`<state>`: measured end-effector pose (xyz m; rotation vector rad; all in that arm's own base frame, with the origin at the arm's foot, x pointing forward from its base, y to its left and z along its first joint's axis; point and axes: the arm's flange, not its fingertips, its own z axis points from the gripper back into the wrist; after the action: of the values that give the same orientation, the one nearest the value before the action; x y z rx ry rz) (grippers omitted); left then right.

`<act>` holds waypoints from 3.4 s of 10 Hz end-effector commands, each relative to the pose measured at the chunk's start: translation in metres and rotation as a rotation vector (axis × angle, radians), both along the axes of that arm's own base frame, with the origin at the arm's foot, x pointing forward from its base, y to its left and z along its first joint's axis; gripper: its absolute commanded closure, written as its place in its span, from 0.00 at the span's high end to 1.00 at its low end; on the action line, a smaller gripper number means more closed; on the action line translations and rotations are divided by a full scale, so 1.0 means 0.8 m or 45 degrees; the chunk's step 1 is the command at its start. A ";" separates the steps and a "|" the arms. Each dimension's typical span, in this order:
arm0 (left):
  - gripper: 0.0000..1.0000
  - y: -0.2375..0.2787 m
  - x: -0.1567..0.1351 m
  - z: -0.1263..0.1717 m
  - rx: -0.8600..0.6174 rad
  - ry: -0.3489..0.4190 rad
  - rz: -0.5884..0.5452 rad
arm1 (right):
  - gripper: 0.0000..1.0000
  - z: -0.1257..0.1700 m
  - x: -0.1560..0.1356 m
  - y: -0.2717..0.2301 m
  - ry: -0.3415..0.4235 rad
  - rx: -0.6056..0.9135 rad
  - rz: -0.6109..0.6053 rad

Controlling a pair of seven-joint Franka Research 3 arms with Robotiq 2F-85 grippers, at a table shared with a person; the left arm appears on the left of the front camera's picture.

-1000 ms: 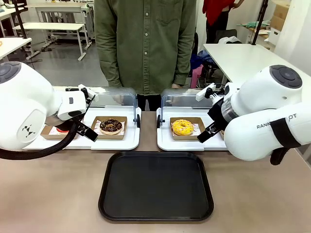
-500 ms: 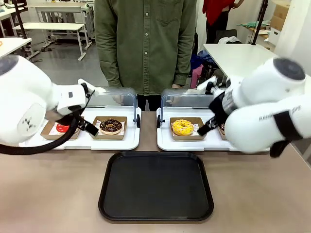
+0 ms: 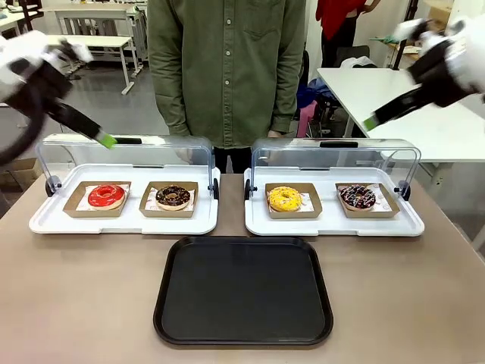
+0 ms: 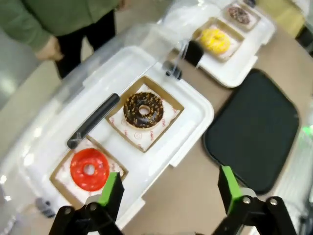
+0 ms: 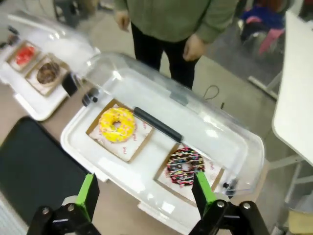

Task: Move the second donut from the left to the tray.
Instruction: Pick up the Paper togo box containing the Donut indicated by the person and place it on the Handle tray.

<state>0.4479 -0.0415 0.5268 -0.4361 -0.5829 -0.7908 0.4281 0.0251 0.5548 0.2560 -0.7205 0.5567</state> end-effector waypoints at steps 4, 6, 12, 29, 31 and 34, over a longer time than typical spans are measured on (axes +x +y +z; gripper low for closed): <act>1.00 0.174 0.055 -0.016 -0.257 -0.062 -0.349 | 1.00 -0.028 0.011 -0.183 -0.078 0.239 0.295; 1.00 0.219 0.066 -0.035 -0.305 -0.148 -0.370 | 1.00 -0.035 0.003 -0.209 -0.118 0.227 0.319; 1.00 0.216 0.045 -0.037 -0.283 -0.111 -0.337 | 1.00 -0.036 -0.008 -0.204 -0.107 0.234 0.285; 1.00 0.344 0.074 -0.075 -0.550 -0.240 -0.302 | 1.00 -0.057 0.011 -0.246 -0.094 0.335 0.265; 1.00 0.345 0.074 -0.077 -0.537 -0.237 -0.299 | 1.00 -0.057 0.011 -0.246 -0.094 0.335 0.265; 1.00 0.349 0.078 -0.078 -0.570 -0.243 -0.295 | 1.00 -0.057 0.011 -0.246 -0.094 0.335 0.265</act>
<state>0.5112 0.2387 0.4626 -0.8506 -0.9035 -0.9248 0.4401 -0.1757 0.5075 0.5543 -0.8383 0.6810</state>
